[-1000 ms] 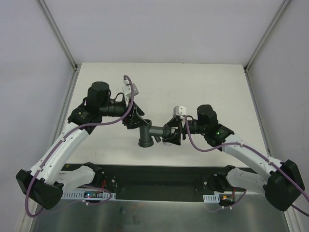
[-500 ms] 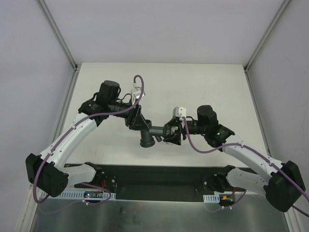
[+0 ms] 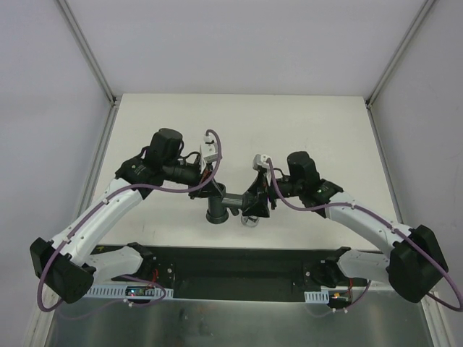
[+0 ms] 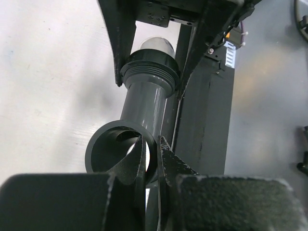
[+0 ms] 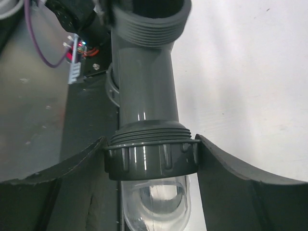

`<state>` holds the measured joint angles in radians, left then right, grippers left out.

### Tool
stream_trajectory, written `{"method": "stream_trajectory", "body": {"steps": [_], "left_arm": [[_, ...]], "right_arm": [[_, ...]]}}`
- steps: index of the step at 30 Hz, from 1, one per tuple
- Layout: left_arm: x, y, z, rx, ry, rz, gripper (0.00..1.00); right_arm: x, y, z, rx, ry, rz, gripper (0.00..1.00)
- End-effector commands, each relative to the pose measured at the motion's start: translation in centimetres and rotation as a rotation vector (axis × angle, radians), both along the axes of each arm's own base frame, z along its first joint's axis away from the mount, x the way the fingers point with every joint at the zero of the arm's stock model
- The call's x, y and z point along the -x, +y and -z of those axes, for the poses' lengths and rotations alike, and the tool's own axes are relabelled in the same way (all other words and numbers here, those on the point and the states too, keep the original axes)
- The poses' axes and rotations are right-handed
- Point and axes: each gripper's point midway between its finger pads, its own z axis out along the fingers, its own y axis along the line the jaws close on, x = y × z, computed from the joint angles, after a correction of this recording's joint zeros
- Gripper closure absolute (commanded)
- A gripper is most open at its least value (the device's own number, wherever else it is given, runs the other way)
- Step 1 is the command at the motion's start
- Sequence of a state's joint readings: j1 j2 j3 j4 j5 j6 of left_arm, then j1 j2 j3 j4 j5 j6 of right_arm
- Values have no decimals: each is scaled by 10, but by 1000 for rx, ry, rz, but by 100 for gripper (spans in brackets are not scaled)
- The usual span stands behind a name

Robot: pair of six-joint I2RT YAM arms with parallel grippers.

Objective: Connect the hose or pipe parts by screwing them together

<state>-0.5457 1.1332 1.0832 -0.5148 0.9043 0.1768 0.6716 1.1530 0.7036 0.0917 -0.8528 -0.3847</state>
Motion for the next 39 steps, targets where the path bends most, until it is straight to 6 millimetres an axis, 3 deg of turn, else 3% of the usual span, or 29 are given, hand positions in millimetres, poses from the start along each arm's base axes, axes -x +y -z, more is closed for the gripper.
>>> {"method": "stream_trajectory", "body": {"steps": [1, 9, 13, 14, 15, 20, 22, 24, 27, 29, 30, 31, 35, 39], "left_arm": [[23, -5, -6, 19, -162, 110, 100], [18, 3, -6, 23, -336, 80, 100], [12, 7, -4, 10, -382, 50, 100], [11, 7, -5, 7, -378, 37, 100], [10, 8, -5, 7, -375, 30, 100], [5, 8, -7, 28, -252, -11, 100], [4, 9, -7, 41, -206, -17, 100], [2, 9, -7, 47, -157, -32, 100], [3, 8, -13, 74, -60, -37, 100], [1, 9, -21, 106, 32, -57, 100], [-1, 9, -21, 109, 68, -67, 100], [-4, 10, -23, 115, 84, -76, 100], [-2, 8, -35, 141, 238, -102, 100], [-2, 5, -40, 154, 364, -94, 100]], "right_arm": [[-22, 19, -66, -155, 141, 26, 73], [-41, 24, -90, -232, 420, 15, 73], [-42, 24, -93, -237, 465, 38, 54], [-48, 22, -93, -246, 425, 72, 39], [-51, 20, -94, -256, 385, 96, 32], [-47, -6, -96, -292, 24, 195, 5], [-55, -21, -106, -306, -165, 277, 0], [-60, -32, -98, -246, -261, 317, 4], [-52, -39, -100, -220, -404, 296, 4], [-34, -39, -106, -215, -663, 194, 2], [-28, -40, -91, -187, -718, 160, 2], [-27, -45, -99, -172, -870, 157, 2], [-6, -39, -104, -120, -1041, 89, 2], [2, -35, -88, -8, -1112, 6, 2]]}}
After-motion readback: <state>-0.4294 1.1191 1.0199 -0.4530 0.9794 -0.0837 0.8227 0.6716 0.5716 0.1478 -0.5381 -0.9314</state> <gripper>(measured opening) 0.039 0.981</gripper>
